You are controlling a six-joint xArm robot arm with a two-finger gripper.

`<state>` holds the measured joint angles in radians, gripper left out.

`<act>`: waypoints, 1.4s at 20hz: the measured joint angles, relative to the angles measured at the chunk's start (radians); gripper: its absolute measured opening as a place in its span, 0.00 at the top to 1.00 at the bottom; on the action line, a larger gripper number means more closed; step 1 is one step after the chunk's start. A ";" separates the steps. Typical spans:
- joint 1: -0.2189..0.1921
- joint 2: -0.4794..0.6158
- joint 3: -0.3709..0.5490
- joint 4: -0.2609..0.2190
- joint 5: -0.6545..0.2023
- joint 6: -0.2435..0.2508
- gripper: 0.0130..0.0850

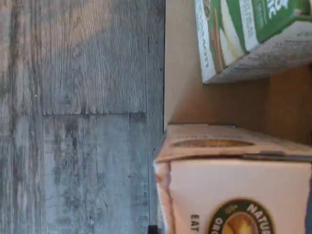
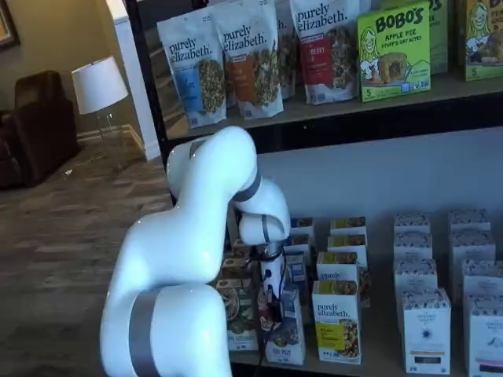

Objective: Pick up the blue and white box that is on the bottom shelf, the second box from the left

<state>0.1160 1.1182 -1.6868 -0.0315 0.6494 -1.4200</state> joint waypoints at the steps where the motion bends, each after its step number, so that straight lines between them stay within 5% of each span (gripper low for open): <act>1: 0.000 -0.001 0.003 0.000 -0.001 0.000 0.39; 10: 0.000 -0.019 0.038 -0.025 -0.030 0.021 0.44; 22: 0.020 -0.143 0.221 -0.064 -0.090 0.076 0.44; 28: 0.030 -0.168 0.263 -0.042 -0.123 0.067 0.44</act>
<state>0.1459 0.9497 -1.4240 -0.0735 0.5262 -1.3530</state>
